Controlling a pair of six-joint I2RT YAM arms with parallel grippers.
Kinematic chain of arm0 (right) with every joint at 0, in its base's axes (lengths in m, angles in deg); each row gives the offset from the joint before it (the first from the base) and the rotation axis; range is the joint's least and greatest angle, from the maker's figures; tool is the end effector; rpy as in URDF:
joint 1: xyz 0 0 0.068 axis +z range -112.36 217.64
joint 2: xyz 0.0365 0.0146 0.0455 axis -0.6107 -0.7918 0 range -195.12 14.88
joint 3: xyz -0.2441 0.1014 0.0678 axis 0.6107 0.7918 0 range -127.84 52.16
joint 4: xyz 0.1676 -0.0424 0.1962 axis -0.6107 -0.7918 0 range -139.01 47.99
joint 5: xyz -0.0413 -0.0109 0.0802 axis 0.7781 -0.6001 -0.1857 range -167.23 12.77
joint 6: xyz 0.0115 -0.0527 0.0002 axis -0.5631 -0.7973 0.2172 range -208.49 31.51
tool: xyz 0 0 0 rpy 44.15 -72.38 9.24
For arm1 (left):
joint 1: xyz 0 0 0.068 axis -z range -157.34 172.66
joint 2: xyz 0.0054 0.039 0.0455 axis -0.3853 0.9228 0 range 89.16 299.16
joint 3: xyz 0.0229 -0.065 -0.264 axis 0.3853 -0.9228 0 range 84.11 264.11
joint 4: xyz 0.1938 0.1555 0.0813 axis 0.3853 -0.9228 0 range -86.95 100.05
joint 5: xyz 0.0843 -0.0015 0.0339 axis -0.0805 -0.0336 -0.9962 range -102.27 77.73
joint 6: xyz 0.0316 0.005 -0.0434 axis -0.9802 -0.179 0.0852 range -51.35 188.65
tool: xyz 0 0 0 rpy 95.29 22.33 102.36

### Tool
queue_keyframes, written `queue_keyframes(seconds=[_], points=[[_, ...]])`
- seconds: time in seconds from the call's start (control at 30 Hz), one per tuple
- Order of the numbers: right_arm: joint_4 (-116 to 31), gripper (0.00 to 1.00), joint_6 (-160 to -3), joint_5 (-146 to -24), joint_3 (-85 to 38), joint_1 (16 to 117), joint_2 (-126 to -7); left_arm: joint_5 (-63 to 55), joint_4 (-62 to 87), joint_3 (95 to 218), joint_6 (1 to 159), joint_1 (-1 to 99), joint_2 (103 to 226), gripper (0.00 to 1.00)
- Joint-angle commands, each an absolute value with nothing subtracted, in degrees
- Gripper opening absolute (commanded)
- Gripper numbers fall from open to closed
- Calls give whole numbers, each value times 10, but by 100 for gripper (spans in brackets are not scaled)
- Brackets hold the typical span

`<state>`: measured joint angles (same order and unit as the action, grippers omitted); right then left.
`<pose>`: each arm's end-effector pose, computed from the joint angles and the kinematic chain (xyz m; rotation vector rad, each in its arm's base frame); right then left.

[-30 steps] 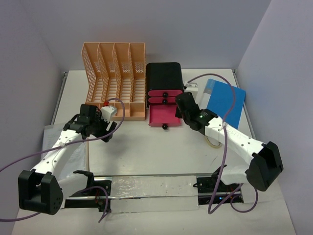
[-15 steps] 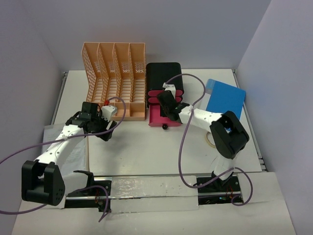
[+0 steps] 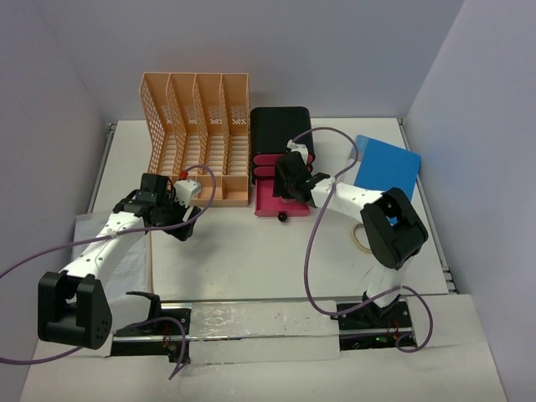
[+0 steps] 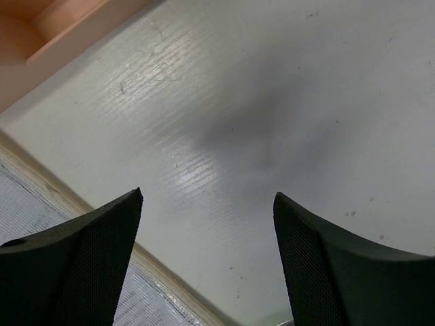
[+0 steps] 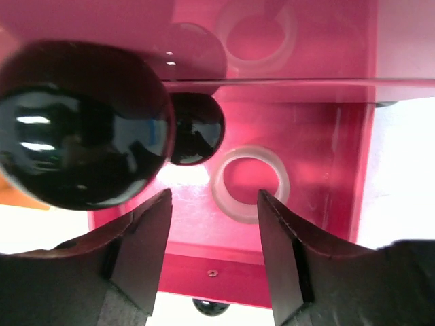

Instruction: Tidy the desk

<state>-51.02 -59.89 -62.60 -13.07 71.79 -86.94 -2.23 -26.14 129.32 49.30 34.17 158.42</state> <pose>0.3215 0.2072 0.1966 0.0093 2.3466 0.2412 0.2230 -0.0517 0.2207 0.7521 2.4964 -0.1812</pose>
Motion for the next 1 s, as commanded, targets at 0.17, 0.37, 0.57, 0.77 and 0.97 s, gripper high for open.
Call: queue_keyframes(seconds=[0.17,0.37,0.57,0.77,0.97], points=[[-622,66,-565,-558,-90,703,-730,4,-248,1299,492,339,1557,84],[-747,68,-398,-498,13,671,-648,9,-248,1290,485,338,1539,84],[-765,68,-272,-462,105,652,-597,32,-262,1293,473,338,1523,84],[-782,71,-203,-368,131,632,-557,50,-276,1296,464,337,1504,84],[-812,77,-201,-318,109,612,-574,46,-277,1296,462,337,1496,85]])
